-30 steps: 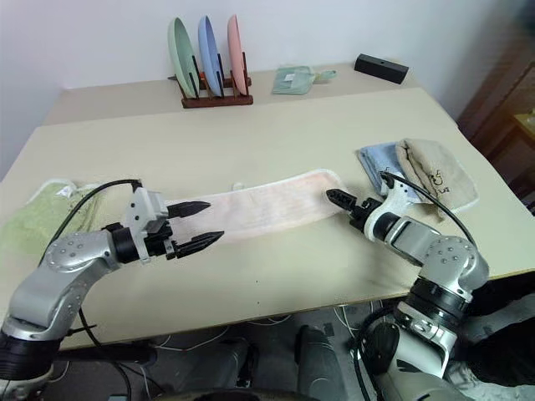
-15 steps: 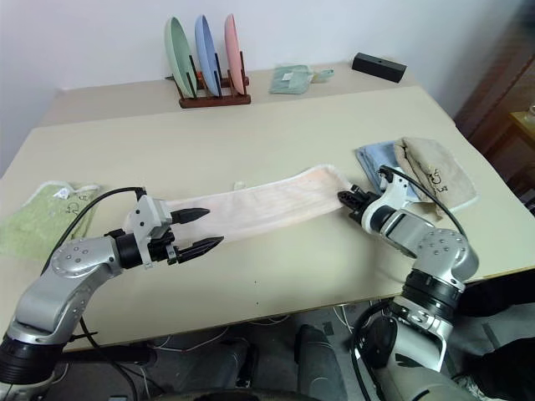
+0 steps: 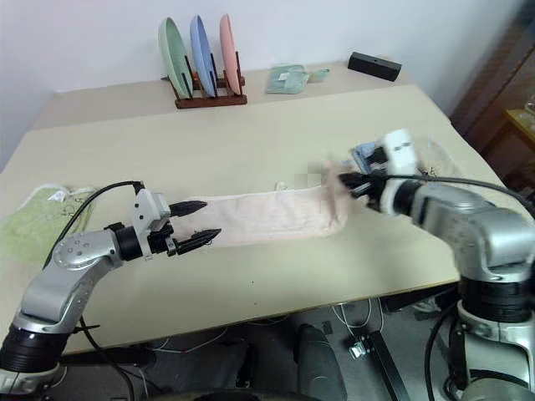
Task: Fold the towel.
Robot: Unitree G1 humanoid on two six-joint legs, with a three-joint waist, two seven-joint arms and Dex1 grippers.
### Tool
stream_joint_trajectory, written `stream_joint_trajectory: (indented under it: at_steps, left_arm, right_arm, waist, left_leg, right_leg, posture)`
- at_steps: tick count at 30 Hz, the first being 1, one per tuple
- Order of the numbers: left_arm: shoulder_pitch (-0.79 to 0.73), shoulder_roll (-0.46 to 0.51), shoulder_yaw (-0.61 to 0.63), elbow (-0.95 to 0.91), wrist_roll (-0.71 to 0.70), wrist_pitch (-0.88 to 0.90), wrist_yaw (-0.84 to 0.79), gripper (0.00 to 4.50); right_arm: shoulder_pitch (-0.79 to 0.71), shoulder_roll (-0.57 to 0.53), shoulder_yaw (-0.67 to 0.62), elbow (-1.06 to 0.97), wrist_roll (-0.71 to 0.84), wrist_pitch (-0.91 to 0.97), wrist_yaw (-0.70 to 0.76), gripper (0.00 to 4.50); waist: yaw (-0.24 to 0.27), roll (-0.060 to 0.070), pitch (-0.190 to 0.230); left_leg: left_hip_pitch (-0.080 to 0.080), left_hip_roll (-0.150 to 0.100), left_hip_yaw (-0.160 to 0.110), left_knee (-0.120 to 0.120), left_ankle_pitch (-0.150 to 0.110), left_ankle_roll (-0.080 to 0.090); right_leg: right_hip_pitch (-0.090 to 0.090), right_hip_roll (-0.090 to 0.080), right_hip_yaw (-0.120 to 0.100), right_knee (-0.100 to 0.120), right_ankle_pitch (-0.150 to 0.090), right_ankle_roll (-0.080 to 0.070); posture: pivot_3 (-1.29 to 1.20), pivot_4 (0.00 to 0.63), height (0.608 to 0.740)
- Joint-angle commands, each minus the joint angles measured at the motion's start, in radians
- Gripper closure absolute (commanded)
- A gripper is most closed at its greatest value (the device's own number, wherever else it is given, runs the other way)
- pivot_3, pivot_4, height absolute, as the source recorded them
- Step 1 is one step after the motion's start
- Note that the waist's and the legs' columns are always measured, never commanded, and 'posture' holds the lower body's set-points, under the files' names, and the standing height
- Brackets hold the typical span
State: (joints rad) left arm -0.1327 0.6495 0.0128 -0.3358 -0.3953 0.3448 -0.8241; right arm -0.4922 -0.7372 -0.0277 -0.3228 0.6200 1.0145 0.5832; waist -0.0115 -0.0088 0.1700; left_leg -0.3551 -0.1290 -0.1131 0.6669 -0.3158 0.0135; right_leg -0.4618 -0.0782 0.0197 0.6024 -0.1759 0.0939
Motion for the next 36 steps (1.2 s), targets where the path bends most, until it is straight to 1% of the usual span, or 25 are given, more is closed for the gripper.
stream_joint_trajectory:
  at_steps: [1, 3, 6, 9, 13, 15, 16, 21, 23, 25, 26, 29, 34, 36]
  left_arm:
    - [-0.013, 0.002, 0.014, -0.061, -0.007, 0.022, 0.021, 1.07]
    - [-0.010, 0.001, 0.017, -0.078, -0.009, 0.037, 0.034, 1.07]
    - [0.000, -0.004, 0.021, -0.104, -0.010, 0.054, 0.056, 1.07]
    - [0.014, -0.008, 0.030, -0.129, -0.020, 0.074, 0.075, 1.07]
    - [0.028, -0.008, 0.029, -0.139, -0.021, 0.080, 0.082, 1.07]
    - [0.035, -0.009, 0.023, -0.140, -0.020, 0.082, 0.083, 1.07]
    - [0.038, -0.009, 0.022, -0.140, -0.021, 0.083, 0.084, 1.07]
    - [0.065, -0.004, 0.036, -0.138, -0.027, 0.086, 0.082, 1.07]
    - [0.084, -0.001, 0.048, -0.144, -0.032, 0.096, 0.086, 1.07]
    - [0.115, -0.004, 0.070, -0.155, -0.044, 0.102, 0.095, 1.07]
    - [0.142, -0.009, 0.085, -0.168, -0.057, 0.111, 0.104, 1.07]
    - [0.210, -0.014, 0.107, -0.198, -0.069, 0.121, 0.117, 1.07]
    - [0.287, -0.026, 0.121, -0.232, -0.077, 0.128, 0.131, 1.07]
    - [0.320, -0.031, 0.120, -0.239, -0.076, 0.124, 0.136, 1.07]
  right_arm:
    - [-0.053, -0.013, 0.190, -0.060, -0.123, -0.118, 0.069, 4.49]
    - [-0.078, 0.018, 0.289, -0.033, -0.196, -0.164, 0.076, 4.49]
    - [-0.087, 0.052, 0.384, 0.012, -0.274, -0.214, 0.089, 4.49]
    - [-0.078, 0.051, 0.423, 0.041, -0.338, -0.257, 0.108, 4.49]
    - [-0.067, 0.050, 0.425, 0.050, -0.366, -0.278, 0.139, 4.49]
    - [-0.051, 0.033, 0.420, 0.024, -0.355, -0.308, 0.198, 3.95]
    - [-0.041, 0.032, 0.398, 0.005, -0.329, -0.308, 0.224, 3.72]
    - [0.017, -0.006, 0.286, -0.066, -0.280, -0.374, 0.296, 1.32]
    - [0.044, -0.043, 0.241, -0.088, -0.256, -0.389, 0.339, 0.36]
    - [0.079, -0.084, 0.192, -0.103, -0.239, -0.435, 0.390, 0.36]
    - [0.070, -0.070, 0.160, -0.068, -0.228, -0.436, 0.378, 0.51]
    - [0.017, -0.003, 0.118, 0.045, -0.234, -0.419, 0.304, 1.79]
    - [-0.032, 0.120, 0.114, 0.188, -0.252, -0.454, 0.247, 4.39]
    - [-0.035, 0.169, 0.135, 0.258, -0.277, -0.485, 0.233, 4.46]
  waist:
    - [0.003, 0.000, 0.000]
    - [0.006, 0.000, 0.000]
    - [0.006, -0.001, 0.000]
    - [0.012, -0.001, 0.000]
    - [0.021, -0.001, 0.000]
    - [0.023, -0.001, 0.000]
    - [0.023, -0.001, 0.000]
    - [0.025, -0.001, 0.000]
    - [0.025, -0.001, 0.000]
    - [0.025, -0.001, 0.000]
    - [0.025, -0.001, 0.000]
    - [0.017, -0.001, 0.000]
    - [0.025, -0.001, 0.000]
    - [0.025, -0.001, 0.000]
  left_leg:
    - [-0.001, 0.000, 0.000, 0.000, 0.000, 0.000]
    - [-0.002, 0.000, 0.000, 0.000, 0.000, 0.001]
    - [-0.001, -0.001, 0.000, 0.000, -0.001, 0.001]
    - [-0.002, -0.001, 0.000, 0.000, -0.001, 0.001]
    - [-0.001, -0.001, 0.000, 0.000, -0.001, 0.001]
    - [-0.001, -0.001, 0.000, 0.000, -0.001, 0.001]
    - [-0.001, -0.001, 0.000, 0.000, -0.001, 0.001]
    - [-0.001, -0.001, 0.000, 0.000, -0.001, 0.001]
    - [-0.001, -0.001, 0.000, 0.000, -0.001, 0.001]
    - [-0.001, 0.000, -0.001, 0.000, -0.001, 0.001]
    - [-0.001, 0.000, -0.001, 0.000, -0.001, 0.001]
    - [0.000, 0.000, 0.001, 0.000, -0.001, 0.001]
    - [0.000, 0.001, 0.000, 0.000, -0.001, 0.001]
    - [-0.001, 0.000, 0.000, 0.000, -0.001, 0.001]
  right_leg:
    - [0.000, 0.000, 0.000, -0.002, 0.001, 0.001]
    - [0.000, 0.000, -0.001, -0.004, 0.002, 0.002]
    - [0.001, 0.000, 0.000, -0.006, 0.002, 0.002]
    - [0.001, 0.000, 0.000, -0.006, 0.002, 0.002]
    - [0.001, 0.000, 0.000, -0.006, 0.002, 0.002]
    - [0.001, 0.000, 0.000, -0.006, 0.003, 0.001]
    - [0.001, 0.000, 0.000, -0.006, 0.003, 0.001]
    - [0.001, 0.000, 0.000, -0.006, 0.003, 0.001]
    - [0.002, 0.000, 0.000, -0.006, 0.003, 0.001]
    - [0.002, 0.000, -0.001, -0.006, 0.003, 0.001]
    - [0.002, 0.000, -0.001, -0.006, 0.003, 0.001]
    - [0.002, 0.000, 0.001, -0.006, 0.003, 0.001]
    - [0.002, 0.001, 0.000, -0.006, 0.003, 0.000]
    - [0.002, 0.001, 0.000, -0.006, 0.003, 0.000]
  posture:
    - [0.00, 0.150, 0.738]
    - [0.00, 0.150, 0.738]
    - [0.00, 0.150, 0.738]
    - [0.00, 0.150, 0.738]
    - [0.00, 0.150, 0.738]
    - [0.00, 0.150, 0.738]
    - [0.00, 0.150, 0.738]
    - [0.00, 0.150, 0.738]
    - [0.00, 0.150, 0.738]
    - [0.00, 0.150, 0.738]
    - [0.00, 0.150, 0.738]
    - [0.00, 0.150, 0.738]
    - [0.00, 0.150, 0.738]
    - [0.00, 0.150, 0.738]
